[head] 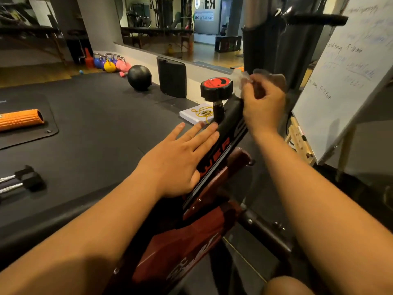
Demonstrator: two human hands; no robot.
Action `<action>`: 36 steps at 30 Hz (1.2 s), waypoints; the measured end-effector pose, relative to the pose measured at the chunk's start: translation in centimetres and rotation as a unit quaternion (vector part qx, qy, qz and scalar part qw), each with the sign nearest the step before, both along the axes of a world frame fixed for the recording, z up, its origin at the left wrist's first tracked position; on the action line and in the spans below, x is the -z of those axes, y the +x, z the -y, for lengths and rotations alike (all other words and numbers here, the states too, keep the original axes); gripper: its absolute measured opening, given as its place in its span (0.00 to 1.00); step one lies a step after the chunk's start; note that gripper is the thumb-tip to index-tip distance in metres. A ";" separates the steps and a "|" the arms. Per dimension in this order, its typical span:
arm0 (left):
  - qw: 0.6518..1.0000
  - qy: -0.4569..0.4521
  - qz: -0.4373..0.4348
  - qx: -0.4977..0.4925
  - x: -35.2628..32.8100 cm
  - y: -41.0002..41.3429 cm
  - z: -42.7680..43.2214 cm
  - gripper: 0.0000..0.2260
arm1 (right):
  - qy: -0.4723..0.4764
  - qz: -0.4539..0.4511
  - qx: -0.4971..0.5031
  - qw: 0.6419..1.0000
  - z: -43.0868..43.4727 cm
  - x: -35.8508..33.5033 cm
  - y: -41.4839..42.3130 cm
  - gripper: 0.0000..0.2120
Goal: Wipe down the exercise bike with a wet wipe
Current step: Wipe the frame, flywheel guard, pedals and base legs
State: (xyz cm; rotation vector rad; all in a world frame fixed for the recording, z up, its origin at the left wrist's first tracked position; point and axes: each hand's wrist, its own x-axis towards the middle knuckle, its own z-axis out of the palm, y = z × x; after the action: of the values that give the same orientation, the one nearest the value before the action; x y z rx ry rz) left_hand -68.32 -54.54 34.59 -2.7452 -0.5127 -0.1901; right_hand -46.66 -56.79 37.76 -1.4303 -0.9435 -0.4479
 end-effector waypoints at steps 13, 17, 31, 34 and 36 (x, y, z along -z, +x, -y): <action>1.000 0.004 -0.023 -0.011 -0.3 0.0 0.1 0.37 | -0.055 0.080 0.007 0.995 0.8 -0.4 0.6 0.09; 0.999 -0.006 -0.023 -0.034 -0.9 -0.3 0.8 0.35 | -0.015 0.011 0.011 1.000 2.4 6.5 -5.3 0.08; 0.982 0.095 -0.058 -0.153 10.0 -18.8 11.2 0.33 | -0.018 -0.039 -0.077 0.996 5.6 10.6 -15.7 0.04; 0.965 0.119 -0.039 -0.231 10.9 -19.9 12.6 0.32 | -0.067 0.088 -0.237 0.965 8.1 14.2 -23.4 0.01; 0.951 0.154 -0.027 -0.267 10.6 -21.3 13.3 0.34 | -0.092 0.135 -0.300 0.940 8.9 14.4 -25.4 0.02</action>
State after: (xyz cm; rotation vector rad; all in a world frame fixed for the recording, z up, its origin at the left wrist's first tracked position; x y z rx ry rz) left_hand -89.64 -67.85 24.04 -2.2086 -1.0829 -0.0507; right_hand -72.06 -65.67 23.35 -1.1773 -1.6135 -0.0971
